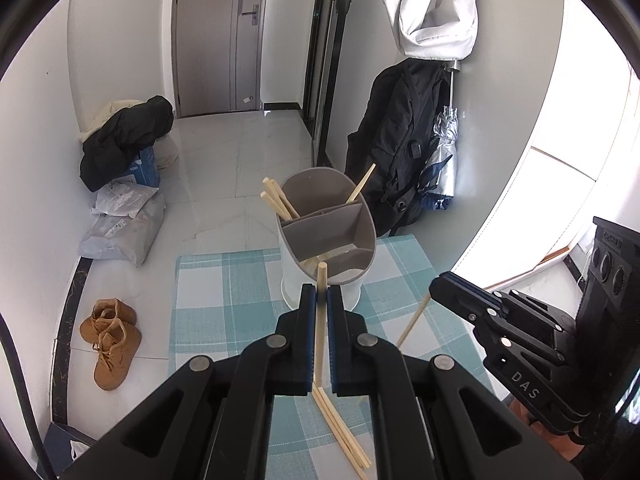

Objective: Organize utensils
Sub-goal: 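Lower the held chopstick into the white holder with the right gripper, then open the right gripper and raise it away from the holder, then lower the open right gripper onto the remaining wooden chopsticks, then close the right gripper on one wooden chopstick, then lift the chopstick with the right gripper and carry it over the holder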

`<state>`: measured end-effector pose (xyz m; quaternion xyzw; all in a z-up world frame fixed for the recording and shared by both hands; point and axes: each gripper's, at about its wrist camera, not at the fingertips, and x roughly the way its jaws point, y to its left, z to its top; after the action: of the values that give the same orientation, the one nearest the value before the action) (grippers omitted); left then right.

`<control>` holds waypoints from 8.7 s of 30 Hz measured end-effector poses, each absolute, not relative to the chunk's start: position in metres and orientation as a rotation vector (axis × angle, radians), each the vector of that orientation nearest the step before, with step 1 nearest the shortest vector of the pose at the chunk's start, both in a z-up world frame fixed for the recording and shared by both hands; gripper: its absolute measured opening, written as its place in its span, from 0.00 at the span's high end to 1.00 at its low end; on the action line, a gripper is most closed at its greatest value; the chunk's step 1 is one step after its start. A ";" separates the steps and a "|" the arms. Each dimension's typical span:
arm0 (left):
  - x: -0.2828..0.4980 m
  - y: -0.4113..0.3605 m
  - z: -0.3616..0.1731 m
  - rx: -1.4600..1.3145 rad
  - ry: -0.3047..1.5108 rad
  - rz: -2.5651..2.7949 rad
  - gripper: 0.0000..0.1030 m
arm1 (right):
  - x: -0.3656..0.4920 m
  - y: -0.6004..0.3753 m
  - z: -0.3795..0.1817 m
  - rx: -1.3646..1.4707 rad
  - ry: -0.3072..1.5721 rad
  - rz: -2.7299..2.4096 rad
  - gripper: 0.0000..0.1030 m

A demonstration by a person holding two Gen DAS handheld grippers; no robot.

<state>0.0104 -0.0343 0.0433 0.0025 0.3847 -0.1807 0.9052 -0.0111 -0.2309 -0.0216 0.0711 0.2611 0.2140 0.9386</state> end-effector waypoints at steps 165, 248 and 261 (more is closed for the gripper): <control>0.041 0.061 -0.055 -0.171 0.858 0.052 0.12 | 0.038 -0.142 -0.159 -0.194 1.061 0.366 0.68; 0.043 -0.024 -0.136 0.031 1.298 -0.031 0.12 | 0.009 -0.291 -0.075 0.377 0.691 0.302 0.96; 0.062 -0.048 -0.129 0.027 1.322 -0.034 0.89 | 0.011 -0.300 -0.075 0.414 0.690 0.310 0.96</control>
<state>0.0616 -0.0480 -0.1292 0.0127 0.6138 -0.0158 0.7892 0.0112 -0.2999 -0.0751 0.2008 0.3344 0.1501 0.9085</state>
